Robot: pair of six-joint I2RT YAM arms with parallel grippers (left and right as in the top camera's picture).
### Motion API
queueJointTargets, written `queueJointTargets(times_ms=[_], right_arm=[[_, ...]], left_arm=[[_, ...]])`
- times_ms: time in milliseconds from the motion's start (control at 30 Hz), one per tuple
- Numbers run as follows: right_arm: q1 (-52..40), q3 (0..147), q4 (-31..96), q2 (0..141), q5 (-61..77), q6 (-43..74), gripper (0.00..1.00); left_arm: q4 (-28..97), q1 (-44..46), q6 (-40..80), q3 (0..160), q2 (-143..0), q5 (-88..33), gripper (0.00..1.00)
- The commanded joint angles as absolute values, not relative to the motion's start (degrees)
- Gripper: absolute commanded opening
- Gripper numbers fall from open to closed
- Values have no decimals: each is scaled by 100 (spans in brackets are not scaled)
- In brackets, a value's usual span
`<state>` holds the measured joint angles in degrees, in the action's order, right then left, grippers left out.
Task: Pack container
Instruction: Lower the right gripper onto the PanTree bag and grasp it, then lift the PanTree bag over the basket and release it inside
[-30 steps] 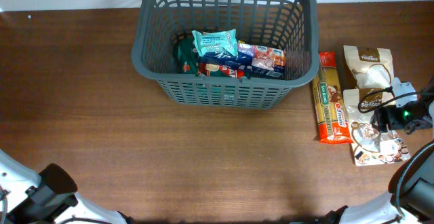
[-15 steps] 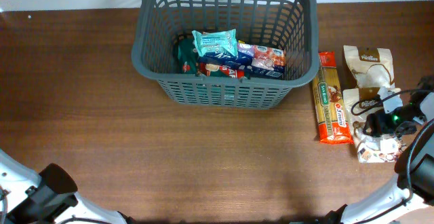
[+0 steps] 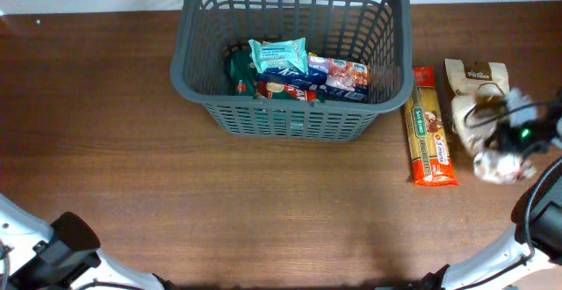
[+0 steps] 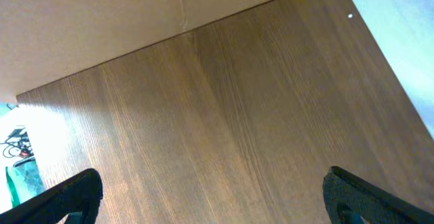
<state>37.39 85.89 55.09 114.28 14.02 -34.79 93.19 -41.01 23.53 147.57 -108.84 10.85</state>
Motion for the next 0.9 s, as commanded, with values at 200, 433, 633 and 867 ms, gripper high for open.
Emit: queueJointTargets(times_ms=[200, 433, 633, 867], right_arm=[[3363, 13349, 5426, 11159, 5548, -126, 4], [1616, 14923, 3671, 11159, 6980, 419, 4], [-91, 14881, 3105, 11351, 7800, 38, 3], [-906, 14645, 3385, 12440, 8781, -56, 3]], left_arm=[[9205, -4125, 2259, 14752, -10866, 873, 99], [9192, -4125, 2259, 14752, -10866, 871, 99], [9172, -4128, 2137, 14752, -10866, 694, 99], [9122, -4128, 1955, 14752, -10866, 377, 99]])
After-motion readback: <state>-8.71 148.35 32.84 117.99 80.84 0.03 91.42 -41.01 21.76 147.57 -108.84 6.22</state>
